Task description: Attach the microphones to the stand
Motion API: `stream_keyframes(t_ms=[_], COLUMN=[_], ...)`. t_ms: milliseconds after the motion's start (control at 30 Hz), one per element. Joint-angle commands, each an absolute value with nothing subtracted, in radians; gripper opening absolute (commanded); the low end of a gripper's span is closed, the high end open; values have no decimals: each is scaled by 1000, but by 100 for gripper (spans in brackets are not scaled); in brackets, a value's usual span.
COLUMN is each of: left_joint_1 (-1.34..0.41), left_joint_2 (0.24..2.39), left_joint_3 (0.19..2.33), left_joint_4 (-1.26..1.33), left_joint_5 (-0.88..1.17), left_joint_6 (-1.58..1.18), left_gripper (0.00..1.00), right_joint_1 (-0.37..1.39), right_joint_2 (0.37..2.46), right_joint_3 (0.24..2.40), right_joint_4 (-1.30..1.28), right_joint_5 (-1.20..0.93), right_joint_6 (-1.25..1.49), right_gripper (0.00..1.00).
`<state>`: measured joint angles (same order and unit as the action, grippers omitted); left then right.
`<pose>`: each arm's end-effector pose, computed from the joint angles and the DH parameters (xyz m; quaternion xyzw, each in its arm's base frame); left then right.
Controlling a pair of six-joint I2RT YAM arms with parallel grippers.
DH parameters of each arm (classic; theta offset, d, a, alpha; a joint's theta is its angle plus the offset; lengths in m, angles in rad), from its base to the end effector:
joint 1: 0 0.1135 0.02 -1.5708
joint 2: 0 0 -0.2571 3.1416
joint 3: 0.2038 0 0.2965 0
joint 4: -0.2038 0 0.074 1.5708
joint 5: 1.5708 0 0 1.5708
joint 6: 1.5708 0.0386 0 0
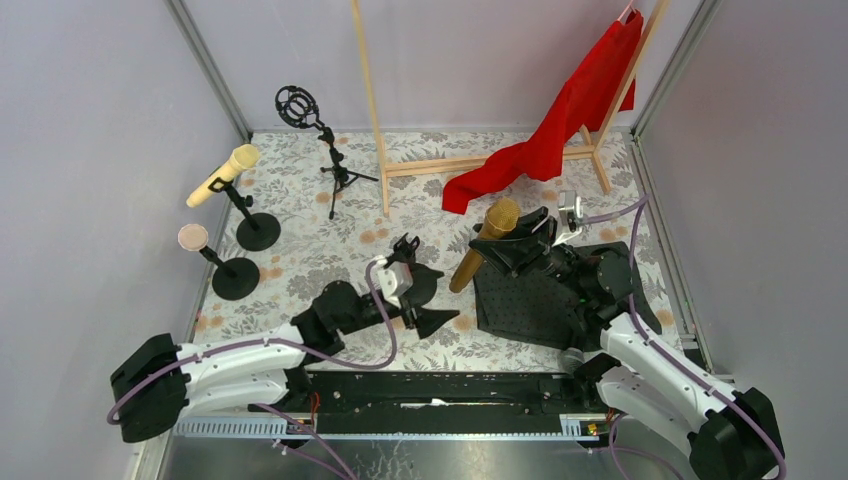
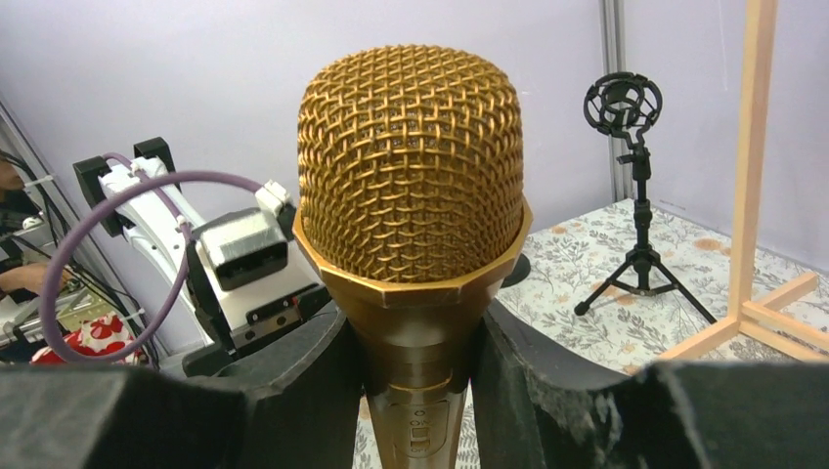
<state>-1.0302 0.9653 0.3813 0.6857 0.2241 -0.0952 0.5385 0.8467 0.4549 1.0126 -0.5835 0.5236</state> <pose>0.1265 -0.2274 0.2262 0.3742 0.5572 -0.4568 0.5838 0.1843 0.1349 0.3125 -0.2590 0.4361 0.5448 0.6678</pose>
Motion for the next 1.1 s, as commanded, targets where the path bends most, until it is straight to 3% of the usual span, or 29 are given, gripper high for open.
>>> stream_keyframes(t_ms=[0,167,367,467,767,1067], left_joint_1=[-1032,-1032,-1031,-999,-598,-393], left_joint_2=[888,790,765,789,1009,1331], left_joint_3=[232,62,12,-19,-31,49], left_joint_4=[804,884,874,953,1237,1601], left_joint_5=[228,104,-107,-120,329,762], left_joint_6=[-134,-182,-158,-146,-172,-187], left_gripper=[87,88,89,89,88,88], right_joint_1=[543,544,544,544,544,544], right_joint_2=[821,819,806,790,746,709], right_joint_3=[474,474,466,462,475,505], right_joint_4=[1006,985,965,937,857,760], right_joint_5=[-558,-563,-563,-562,-568,-591], right_joint_6=[481,468,461,451,432,425], right_gripper=[0,0,0,0,0,0])
